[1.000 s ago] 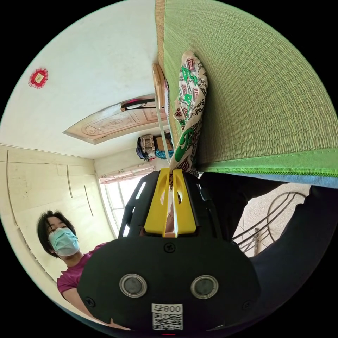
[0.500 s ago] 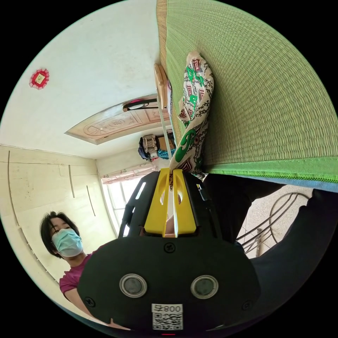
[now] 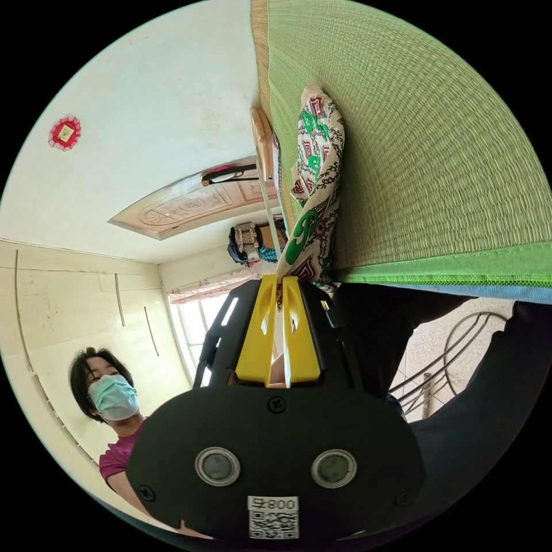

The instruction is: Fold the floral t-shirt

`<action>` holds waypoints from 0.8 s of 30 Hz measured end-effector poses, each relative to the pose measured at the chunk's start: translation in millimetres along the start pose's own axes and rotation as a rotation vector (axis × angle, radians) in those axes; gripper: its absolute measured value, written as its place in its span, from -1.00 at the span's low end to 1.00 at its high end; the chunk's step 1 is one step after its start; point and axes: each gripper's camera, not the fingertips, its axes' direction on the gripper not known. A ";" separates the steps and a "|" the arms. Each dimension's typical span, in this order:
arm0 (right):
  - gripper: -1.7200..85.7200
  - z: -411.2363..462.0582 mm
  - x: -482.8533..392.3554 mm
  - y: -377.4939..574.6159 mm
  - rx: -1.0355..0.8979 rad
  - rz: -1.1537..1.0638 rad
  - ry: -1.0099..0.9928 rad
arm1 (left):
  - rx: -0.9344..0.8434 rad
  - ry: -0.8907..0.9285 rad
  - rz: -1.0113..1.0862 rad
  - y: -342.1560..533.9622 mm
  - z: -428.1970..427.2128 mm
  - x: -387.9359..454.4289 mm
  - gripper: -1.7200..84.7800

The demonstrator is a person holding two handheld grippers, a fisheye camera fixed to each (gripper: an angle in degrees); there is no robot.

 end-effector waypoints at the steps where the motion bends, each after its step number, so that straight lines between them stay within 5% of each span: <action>1: -0.94 -0.1 -0.4 -0.5 0.000 0.000 0.001 | -0.001 0.009 -0.001 -0.1 0.9 0.1 -0.73; 13: -0.94 -2.6 -3.4 -7.4 0.001 0.007 0.008 | -0.002 0.077 0.026 6.4 -4.5 19.3 -0.88; 24: -0.94 -8.2 -0.6 -10.6 0.005 0.028 0.010 | 0.013 0.025 -0.012 14.0 -0.3 15.6 -0.74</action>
